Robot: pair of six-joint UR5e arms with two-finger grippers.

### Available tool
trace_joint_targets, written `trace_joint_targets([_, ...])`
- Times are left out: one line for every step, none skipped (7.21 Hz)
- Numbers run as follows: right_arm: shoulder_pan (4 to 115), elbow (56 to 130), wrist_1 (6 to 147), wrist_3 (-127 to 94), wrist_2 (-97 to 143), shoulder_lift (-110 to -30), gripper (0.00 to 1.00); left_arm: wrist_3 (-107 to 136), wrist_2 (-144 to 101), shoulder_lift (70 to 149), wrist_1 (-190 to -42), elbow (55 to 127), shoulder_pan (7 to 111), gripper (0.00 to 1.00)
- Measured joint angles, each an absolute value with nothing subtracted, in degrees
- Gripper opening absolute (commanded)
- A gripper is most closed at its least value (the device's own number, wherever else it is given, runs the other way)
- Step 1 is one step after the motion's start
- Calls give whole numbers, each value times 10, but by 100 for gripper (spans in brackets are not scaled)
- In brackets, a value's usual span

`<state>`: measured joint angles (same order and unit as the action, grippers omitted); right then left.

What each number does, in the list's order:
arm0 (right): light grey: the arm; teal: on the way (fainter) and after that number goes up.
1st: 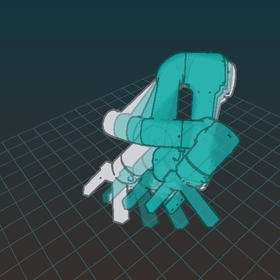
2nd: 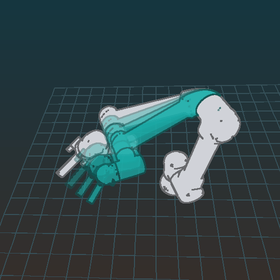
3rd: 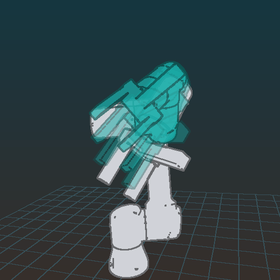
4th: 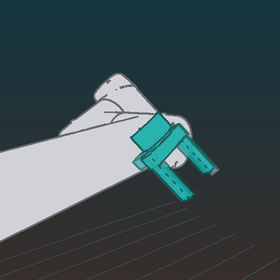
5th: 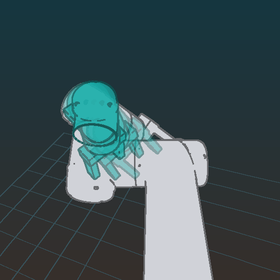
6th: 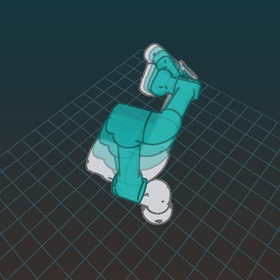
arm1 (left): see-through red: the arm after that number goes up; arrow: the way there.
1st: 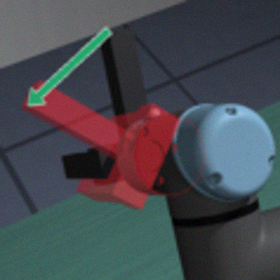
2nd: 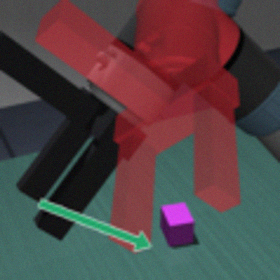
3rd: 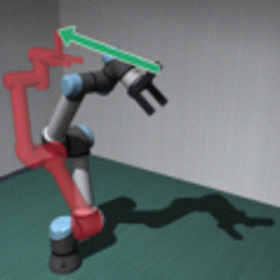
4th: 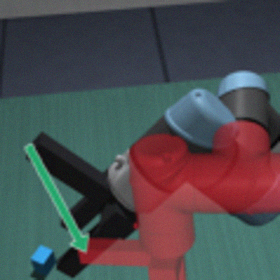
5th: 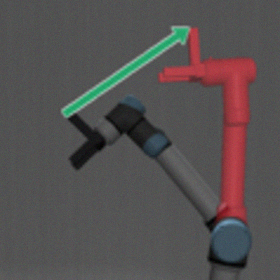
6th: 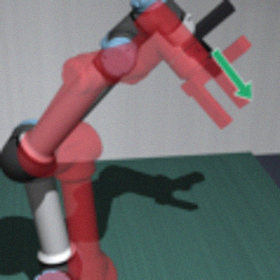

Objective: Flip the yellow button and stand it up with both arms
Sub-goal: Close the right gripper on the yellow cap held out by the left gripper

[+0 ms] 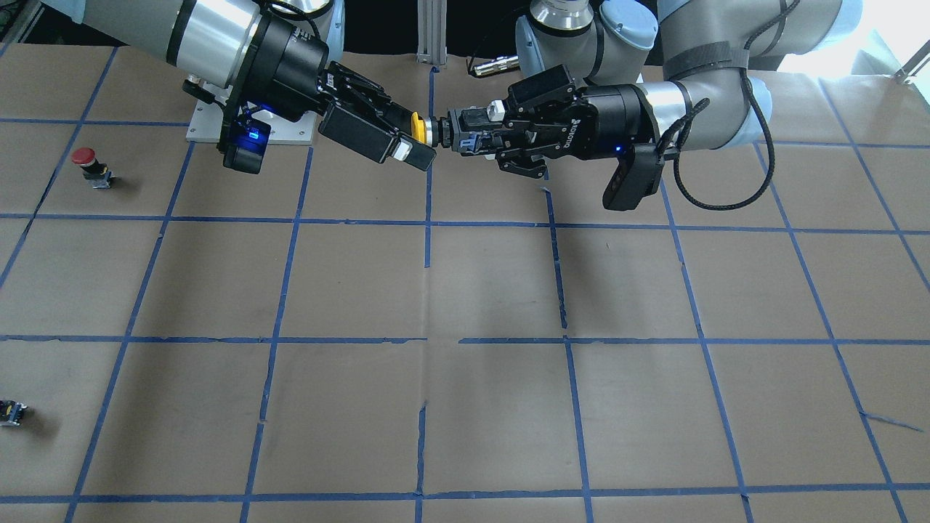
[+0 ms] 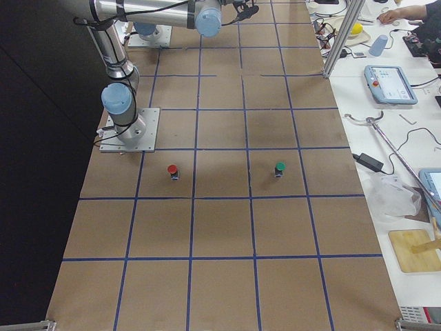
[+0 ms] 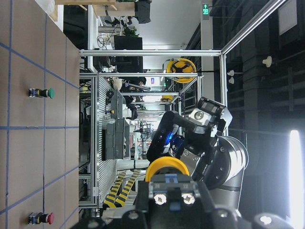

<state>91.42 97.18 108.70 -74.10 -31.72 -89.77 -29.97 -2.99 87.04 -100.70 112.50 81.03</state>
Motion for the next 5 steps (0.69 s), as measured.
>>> trace_joint_targets([914, 973, 1085, -741, -318, -898, 78, -300, -30, 870, -1007, 1125, 810, 8])
trace_joint_targets([914, 976, 1086, -741, -318, -899, 78, -300, -29, 871, -1007, 1125, 810, 8])
trace_joint_targets([914, 978, 1086, -741, -318, -900, 75, -300, -29, 871, -1006, 1124, 810, 9])
trace_joint_targets([914, 978, 1087, -741, -317, -903, 74, -300, -28, 871, -1006, 1124, 810, 9])
trace_joint_targets([913, 979, 1086, -743, -317, -908, 66, -301, -26, 871, -1006, 1125, 810, 9])
